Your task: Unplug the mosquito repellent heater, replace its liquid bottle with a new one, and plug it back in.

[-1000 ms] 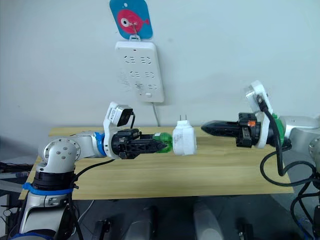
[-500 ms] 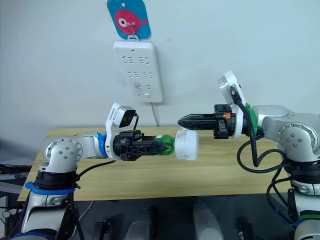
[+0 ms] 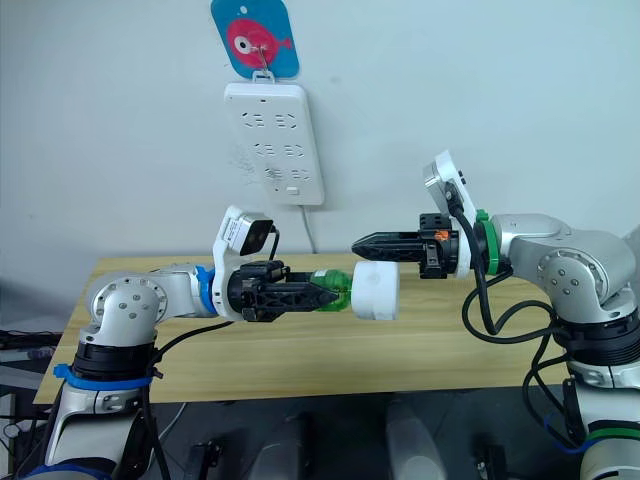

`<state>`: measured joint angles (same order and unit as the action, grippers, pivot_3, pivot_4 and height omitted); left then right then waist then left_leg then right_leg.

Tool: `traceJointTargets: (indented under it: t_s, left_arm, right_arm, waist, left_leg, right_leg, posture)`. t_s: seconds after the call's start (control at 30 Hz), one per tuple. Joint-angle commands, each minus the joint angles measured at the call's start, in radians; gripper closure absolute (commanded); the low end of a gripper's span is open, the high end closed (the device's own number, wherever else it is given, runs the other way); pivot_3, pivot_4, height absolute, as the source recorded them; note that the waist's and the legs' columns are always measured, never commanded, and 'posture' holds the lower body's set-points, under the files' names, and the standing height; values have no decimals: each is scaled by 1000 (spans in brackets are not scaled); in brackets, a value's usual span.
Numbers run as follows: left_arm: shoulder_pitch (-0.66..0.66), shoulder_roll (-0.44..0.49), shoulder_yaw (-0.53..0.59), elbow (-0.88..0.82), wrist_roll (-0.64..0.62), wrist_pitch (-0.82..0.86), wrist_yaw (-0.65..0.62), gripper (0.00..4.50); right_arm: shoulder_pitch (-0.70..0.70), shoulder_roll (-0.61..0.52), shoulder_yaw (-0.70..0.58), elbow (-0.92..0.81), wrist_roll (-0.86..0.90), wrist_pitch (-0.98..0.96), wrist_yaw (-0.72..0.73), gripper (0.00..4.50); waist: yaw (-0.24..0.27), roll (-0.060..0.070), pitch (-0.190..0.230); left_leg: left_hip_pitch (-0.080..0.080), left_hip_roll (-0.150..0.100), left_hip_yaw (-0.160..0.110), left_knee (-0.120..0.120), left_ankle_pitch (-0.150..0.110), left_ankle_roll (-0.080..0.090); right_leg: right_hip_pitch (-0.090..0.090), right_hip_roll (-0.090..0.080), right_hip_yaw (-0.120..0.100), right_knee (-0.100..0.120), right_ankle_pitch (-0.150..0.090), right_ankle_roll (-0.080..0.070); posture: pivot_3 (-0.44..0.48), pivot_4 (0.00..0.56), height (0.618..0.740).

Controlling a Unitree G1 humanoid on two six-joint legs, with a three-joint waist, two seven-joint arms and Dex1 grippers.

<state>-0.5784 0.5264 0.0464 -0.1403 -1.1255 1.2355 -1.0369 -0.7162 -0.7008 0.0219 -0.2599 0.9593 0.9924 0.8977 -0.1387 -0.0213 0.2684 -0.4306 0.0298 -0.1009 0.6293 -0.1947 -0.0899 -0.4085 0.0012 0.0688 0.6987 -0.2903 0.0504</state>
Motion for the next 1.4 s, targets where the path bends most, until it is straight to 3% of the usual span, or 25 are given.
traceJointTargets:
  t_s: [0.03, 0.37, 0.73, 1.2, 1.4]
  left_arm:
    - [1, 6, 17, -41, -41, -2, -19, 2182]
    - [-14, -3, 38, 0, -47, -3, 13, 2182]
    - [-42, -25, 44, 42, -23, -28, 72, 2182]
    - [-11, 11, -41, -14, 116, -143, -4, 2182]
    - [-13, 20, -39, -18, 94, -118, -31, 2182]
  right_arm:
    - [33, 28, -33, 41, -59, -39, -61, 4500]
    - [165, -47, -79, -107, 78, 96, -13, 4500]
    - [213, -34, -138, -230, 302, 191, -129, 4500]
    - [70, 2, -174, -90, 571, 177, -374, 4500]
    - [16, 22, -181, 6, 518, 147, -412, 4500]
  waist:
    - [0, 0, 0]
    - [0, 0, 0]
    - [-1, 0, 0]
    - [0, 0, 0]
    - [-1, 0, 0]
  left_leg:
    - [0, 0, 0, 0, 0, 0]
    - [0, 0, 0, 0, 0, 0]
    - [0, 0, 0, 0, 0, 0]
    - [0, 0, 0, 0, 0, 0]
    - [0, 0, 0, 0, 0, 0]
  right_leg:
    - [0, 0, 0, 0, 0, 0]
    - [0, 0, 0, 1, 0, 0]
    - [0, 0, 0, 1, 0, 0]
    - [0, 0, 0, 1, 0, 0]
    - [0, 0, 0, 1, 0, 0]
  posture:
    - [-202, 201, 736]
    - [-209, 204, 736]
    - [-215, 205, 736]
    - [-204, 203, 736]
    - [-201, 202, 736]
